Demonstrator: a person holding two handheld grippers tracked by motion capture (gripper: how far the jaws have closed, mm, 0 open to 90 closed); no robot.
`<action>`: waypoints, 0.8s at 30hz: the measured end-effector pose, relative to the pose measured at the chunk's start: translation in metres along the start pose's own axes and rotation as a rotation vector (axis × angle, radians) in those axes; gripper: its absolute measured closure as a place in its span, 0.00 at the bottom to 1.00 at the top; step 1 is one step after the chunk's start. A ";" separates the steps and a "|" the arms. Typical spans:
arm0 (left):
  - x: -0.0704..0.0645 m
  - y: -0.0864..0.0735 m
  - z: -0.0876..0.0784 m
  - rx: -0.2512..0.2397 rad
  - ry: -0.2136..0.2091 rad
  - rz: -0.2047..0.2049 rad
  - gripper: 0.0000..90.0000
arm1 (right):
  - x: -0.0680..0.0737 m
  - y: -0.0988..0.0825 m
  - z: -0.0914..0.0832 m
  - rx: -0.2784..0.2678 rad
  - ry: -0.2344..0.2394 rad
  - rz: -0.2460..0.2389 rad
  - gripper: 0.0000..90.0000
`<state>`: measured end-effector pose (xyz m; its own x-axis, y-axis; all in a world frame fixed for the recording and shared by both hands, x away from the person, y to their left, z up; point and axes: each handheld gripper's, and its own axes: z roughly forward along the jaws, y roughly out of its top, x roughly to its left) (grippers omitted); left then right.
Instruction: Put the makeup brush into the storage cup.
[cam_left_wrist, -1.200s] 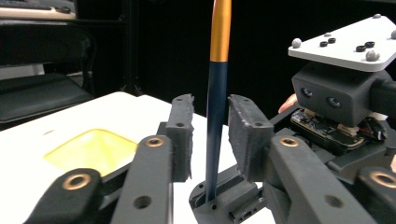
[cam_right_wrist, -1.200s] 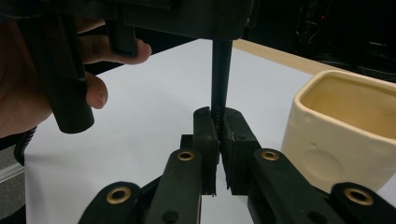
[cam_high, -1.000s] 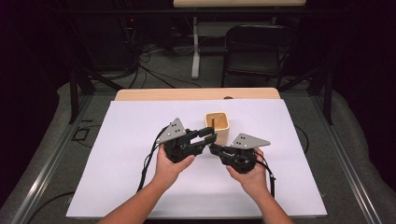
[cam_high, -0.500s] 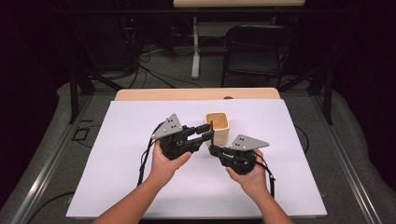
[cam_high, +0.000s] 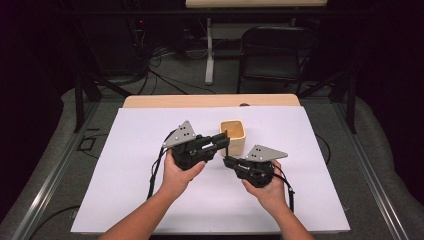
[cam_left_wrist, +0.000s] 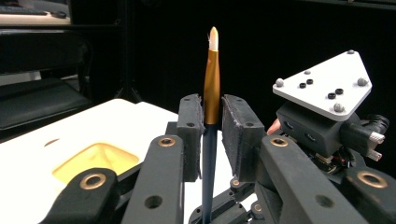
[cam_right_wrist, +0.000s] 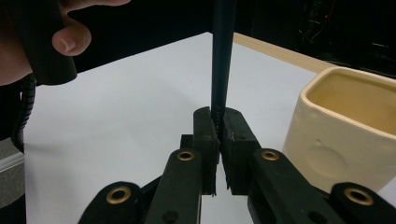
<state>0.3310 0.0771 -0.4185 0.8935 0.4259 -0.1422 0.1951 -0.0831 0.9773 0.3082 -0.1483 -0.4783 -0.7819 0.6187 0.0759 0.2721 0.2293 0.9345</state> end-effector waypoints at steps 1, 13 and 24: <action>0.000 0.000 0.000 0.000 0.002 -0.001 0.87 | 0.000 0.000 0.000 0.000 0.000 0.001 0.95; 0.000 0.001 -0.001 0.005 -0.001 -0.007 0.92 | 0.001 -0.001 0.001 0.004 0.004 -0.005 0.95; 0.000 0.001 -0.001 0.013 -0.001 -0.006 0.93 | 0.000 -0.001 0.002 0.003 0.004 -0.006 0.95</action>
<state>0.3311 0.0779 -0.4174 0.8925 0.4259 -0.1483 0.2060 -0.0924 0.9742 0.3089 -0.1470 -0.4803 -0.7857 0.6144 0.0718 0.2692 0.2352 0.9339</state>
